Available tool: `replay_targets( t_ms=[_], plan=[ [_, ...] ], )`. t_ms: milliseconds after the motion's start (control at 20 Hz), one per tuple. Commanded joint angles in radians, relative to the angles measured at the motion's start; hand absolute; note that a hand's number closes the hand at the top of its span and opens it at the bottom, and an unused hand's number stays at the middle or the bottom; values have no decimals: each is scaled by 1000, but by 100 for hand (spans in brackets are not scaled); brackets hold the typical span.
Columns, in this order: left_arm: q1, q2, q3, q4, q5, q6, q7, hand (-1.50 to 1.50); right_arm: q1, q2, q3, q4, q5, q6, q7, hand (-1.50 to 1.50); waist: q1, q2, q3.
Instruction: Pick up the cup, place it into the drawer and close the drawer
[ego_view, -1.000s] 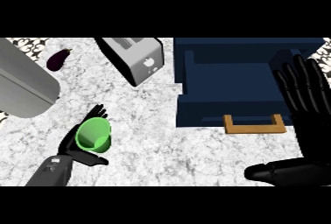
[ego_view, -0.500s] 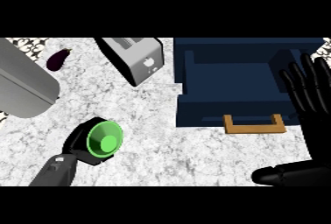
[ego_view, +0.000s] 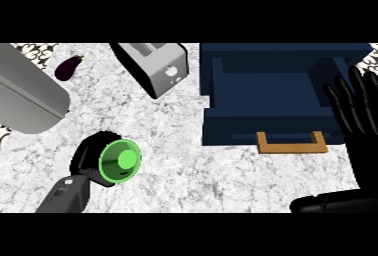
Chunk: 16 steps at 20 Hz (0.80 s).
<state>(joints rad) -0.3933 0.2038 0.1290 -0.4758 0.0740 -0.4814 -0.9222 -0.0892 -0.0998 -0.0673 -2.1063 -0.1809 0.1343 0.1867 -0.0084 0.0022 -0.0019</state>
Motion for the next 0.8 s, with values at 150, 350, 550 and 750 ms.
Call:
replay_targets(
  t_ms=[150, 350, 550, 750],
  plan=[
    [61, -73, 145, -59, 117, 209, -137, 150, 25, -16, -6, -38, -20, 16, 24, -150, 8, -4, 1],
    [132, -98, 103, -278, 153, 144, -64, 150, -16, -7, -23, 0, -6, -12, 20, -150, 22, -8, 3],
    [74, -137, 36, -409, 130, 216, 54, 150, -46, -30, -53, 44, -16, 3, 12, -150, 17, -6, 3],
    [139, -143, -17, -689, 175, 219, 261, 150, 77, 24, 13, -10, 5, 12, -27, -150, 19, -10, 4]
  ],
)
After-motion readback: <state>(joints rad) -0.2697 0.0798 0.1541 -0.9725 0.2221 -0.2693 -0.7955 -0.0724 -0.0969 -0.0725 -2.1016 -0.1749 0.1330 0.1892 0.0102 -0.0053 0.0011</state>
